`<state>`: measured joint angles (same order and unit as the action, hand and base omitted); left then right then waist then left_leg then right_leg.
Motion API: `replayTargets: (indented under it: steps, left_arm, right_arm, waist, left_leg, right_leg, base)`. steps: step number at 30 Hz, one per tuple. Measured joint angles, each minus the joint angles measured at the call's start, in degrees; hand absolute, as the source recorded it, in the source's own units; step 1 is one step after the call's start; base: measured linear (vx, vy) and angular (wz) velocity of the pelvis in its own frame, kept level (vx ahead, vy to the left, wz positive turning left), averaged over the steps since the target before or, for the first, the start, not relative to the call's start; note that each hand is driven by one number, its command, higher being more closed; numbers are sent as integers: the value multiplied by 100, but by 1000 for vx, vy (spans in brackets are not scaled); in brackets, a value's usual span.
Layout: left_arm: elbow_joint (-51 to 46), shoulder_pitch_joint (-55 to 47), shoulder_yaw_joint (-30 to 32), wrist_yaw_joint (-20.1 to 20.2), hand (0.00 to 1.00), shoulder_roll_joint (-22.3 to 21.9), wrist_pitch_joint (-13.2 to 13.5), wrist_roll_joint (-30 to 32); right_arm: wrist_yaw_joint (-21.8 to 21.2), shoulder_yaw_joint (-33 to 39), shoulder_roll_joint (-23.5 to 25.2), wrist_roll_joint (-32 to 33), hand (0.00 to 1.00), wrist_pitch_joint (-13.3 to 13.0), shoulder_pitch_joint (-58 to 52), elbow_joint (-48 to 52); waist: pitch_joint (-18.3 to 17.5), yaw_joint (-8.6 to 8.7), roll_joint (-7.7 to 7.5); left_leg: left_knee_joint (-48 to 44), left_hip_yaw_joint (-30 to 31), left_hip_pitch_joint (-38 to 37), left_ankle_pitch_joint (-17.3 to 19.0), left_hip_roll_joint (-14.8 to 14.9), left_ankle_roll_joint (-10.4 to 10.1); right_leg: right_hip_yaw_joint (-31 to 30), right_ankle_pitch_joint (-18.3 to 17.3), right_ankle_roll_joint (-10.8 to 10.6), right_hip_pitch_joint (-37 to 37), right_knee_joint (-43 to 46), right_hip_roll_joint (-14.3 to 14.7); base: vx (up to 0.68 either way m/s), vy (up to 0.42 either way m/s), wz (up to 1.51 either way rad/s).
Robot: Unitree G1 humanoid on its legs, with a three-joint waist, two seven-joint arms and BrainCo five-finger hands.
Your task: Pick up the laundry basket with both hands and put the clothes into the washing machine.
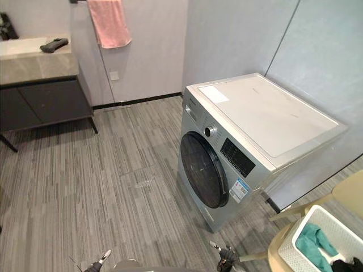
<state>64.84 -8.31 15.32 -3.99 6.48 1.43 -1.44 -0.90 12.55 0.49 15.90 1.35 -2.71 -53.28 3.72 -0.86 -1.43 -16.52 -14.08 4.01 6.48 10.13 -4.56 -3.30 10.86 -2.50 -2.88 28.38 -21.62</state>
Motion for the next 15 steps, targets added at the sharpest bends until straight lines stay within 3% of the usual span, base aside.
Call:
replayTargets:
  steps: [1,2,3,4,5,6,7,8,9,11,15]
  left_arm:
    - [-5,-13,-142,-2,0,-17,2,5]
    - [-15,-9,-237,-9,0,50,2,13]
    - [-20,-7,-239,-11,0,74,3,18]
    - [-45,12,-237,-11,0,101,10,67]
    - [-79,38,-237,-4,0,106,13,121]
    - [-88,58,-235,7,0,110,18,126]
    - [-110,70,-219,24,0,104,28,139]
    - [-90,104,-240,31,0,13,20,205]
    - [-89,120,-237,26,0,-25,19,227]
    - [-102,105,-214,18,0,-80,18,318]
    - [-142,88,-183,9,0,-36,29,325]
  right_arm:
    - [-5,-329,-39,-1,0,-15,1,383]
    - [-27,-683,-42,-1,0,-38,13,875]
    - [-37,-824,-44,-3,0,-71,32,1095]
    - [-55,-1056,-51,-17,0,-129,90,1506]
    - [-67,-1235,-68,-39,0,-204,152,1876]
    - [-85,-1308,-83,-37,0,-263,191,2038]
    - [-145,-1372,-194,-37,0,-340,286,2298]
    - [-176,-1373,-393,-44,0,-402,367,2465]
    - [-169,-1402,-447,-77,0,-432,356,2582]
    - [-168,-1451,-761,-113,0,-450,342,2820]
    - [-170,-1492,-949,-283,0,-479,321,3222]
  waist:
    - [-11,33,29]
    - [-5,56,31]
    - [-4,51,32]
    - [-3,70,37]
    - [-7,80,7]
    - [0,87,-52]
    - [5,60,-122]
    - [20,47,4]
    - [24,54,95]
    - [49,113,125]
    - [81,134,53]
  left_leg:
    - [128,-118,-111,-43,24,66]
    - [303,-265,-261,-109,30,106]
    - [399,-302,-342,-151,44,100]
    - [613,-385,-511,-241,92,56]
    - [784,-456,-603,-327,107,-1]
    - [843,-492,-619,-368,71,-34]
    - [1043,-492,-694,-436,-99,-107]
    - [1277,-314,-671,-547,-64,-121]
    - [1385,-205,-668,-608,-56,-143]
    - [1646,-71,-696,-776,-16,-213]
    - [1846,188,-658,-876,-5,-237]
  right_leg:
    - [78,-27,67,-201,322,4]
    - [460,-720,-183,-465,828,90]
    - [687,-1085,-185,-557,985,183]
    - [1081,-1689,-130,-602,989,532]
    - [1195,-1975,-223,-602,528,1013]
    - [1193,-1981,-241,-574,96,1222]
    - [1261,-2149,-54,-364,-633,1316]
    - [1327,-1947,26,-238,-982,1491]
    - [1352,-1921,35,-229,-1087,1541]
    - [1477,-1867,53,-224,-1219,1627]
    - [1743,-1820,41,-59,-1477,1663]
  base:
    - [82,100,-39]
    - [75,50,-37]
    - [53,-23,-37]
    - [37,-83,-32]
    - [32,-110,-25]
    - [34,-142,-29]
    - [28,-108,-23]
    - [29,-89,-17]
    - [38,-35,8]
    - [51,-47,21]
    - [16,-36,32]
